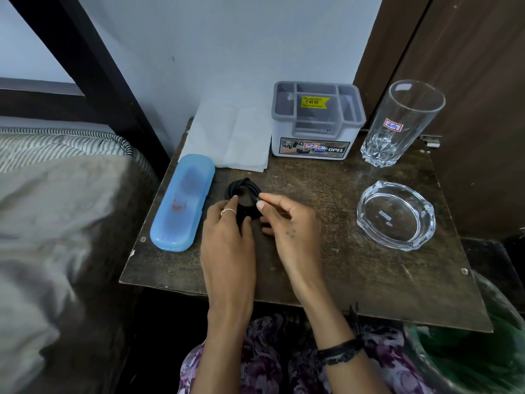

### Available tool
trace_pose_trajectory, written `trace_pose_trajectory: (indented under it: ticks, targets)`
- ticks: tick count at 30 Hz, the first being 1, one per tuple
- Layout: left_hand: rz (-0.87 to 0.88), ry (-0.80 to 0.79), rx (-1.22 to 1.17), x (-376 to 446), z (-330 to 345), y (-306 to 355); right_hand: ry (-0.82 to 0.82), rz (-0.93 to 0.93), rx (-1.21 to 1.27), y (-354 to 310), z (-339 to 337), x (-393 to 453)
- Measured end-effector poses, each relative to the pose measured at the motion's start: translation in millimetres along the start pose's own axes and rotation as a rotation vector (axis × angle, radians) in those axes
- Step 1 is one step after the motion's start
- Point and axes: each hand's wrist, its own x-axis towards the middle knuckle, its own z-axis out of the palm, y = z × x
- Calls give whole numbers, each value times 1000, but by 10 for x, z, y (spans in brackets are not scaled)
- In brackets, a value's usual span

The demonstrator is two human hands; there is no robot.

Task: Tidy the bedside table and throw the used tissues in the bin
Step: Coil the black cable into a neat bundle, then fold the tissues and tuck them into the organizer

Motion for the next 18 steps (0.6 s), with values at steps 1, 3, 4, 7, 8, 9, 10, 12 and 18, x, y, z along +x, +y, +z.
trace_pose_trajectory:
  ticks: [1, 3, 4, 7, 8, 9, 10, 12, 18]
  targets:
    - [-1, -18, 18, 5, 11, -7, -17, -10, -2, -1, 11, -4]
    - [-6, -69, 31, 2, 37, -7, -50, -39, -24, -4, 15, -12]
    - [-9, -91, 19, -5, 45, 1, -68, -54, -39, -4, 11, -12]
    - [13, -97, -13, -40, 43, 47, -104, -63, -60, -1, -24, -4]
    - [27, -87, -20, -52, 38, 64, -103, -62, -58, 0, -35, 0]
    - [37, -81, -33, -60, 35, 76, -94, -64, -55, 4, -42, 1]
    - [41, -78, -49, -62, 31, 84, -78, -66, -56, 5, -48, 0]
    - [56, -67, -81, -66, 24, 81, -46, -70, -53, 0, -68, 0]
    - [80, 44, -206, -72, -119, 126, 52, -76, -26, -120, -148, 39]
